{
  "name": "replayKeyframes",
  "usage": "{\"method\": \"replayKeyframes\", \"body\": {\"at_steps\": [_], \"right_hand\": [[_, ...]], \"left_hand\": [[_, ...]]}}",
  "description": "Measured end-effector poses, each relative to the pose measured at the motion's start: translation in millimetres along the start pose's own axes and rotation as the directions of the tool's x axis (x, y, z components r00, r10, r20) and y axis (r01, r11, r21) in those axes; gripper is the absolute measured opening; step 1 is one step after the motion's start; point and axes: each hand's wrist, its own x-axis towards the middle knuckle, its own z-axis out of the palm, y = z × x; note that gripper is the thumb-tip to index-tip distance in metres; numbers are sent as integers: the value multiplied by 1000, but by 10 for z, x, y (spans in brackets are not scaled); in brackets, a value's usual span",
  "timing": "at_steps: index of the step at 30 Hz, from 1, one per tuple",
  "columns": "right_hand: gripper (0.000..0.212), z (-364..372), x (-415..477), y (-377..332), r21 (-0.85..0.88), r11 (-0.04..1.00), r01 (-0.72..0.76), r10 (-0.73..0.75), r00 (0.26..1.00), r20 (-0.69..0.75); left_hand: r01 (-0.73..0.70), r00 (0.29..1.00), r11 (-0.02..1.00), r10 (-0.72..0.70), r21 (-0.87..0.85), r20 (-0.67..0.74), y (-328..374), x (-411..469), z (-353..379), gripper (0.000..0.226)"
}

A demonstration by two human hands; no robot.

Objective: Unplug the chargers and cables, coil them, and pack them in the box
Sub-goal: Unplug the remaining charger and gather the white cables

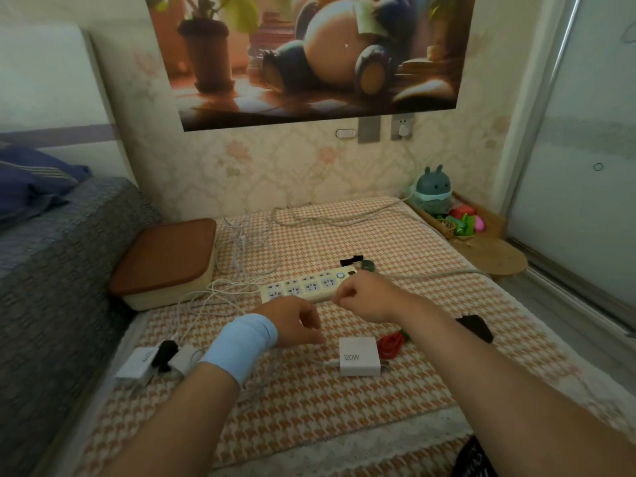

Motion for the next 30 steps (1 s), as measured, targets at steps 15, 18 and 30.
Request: {"method": "replayKeyframes", "body": {"at_steps": [15,18,30], "right_hand": [[9,490,90,-222,-197,979,55,9,951,310],[16,433,114,-139,-158,987,34,20,945,326],[62,-50,900,668,-110,968,-225,168,911,-378]], "left_hand": [[299,943,870,-332,392,19,-383,-194,-135,32],[286,943,827,-334,484,15,-364,-58,-101,30],[-15,967,984,-31,-177,-253,-73,735,-78,26]]}}
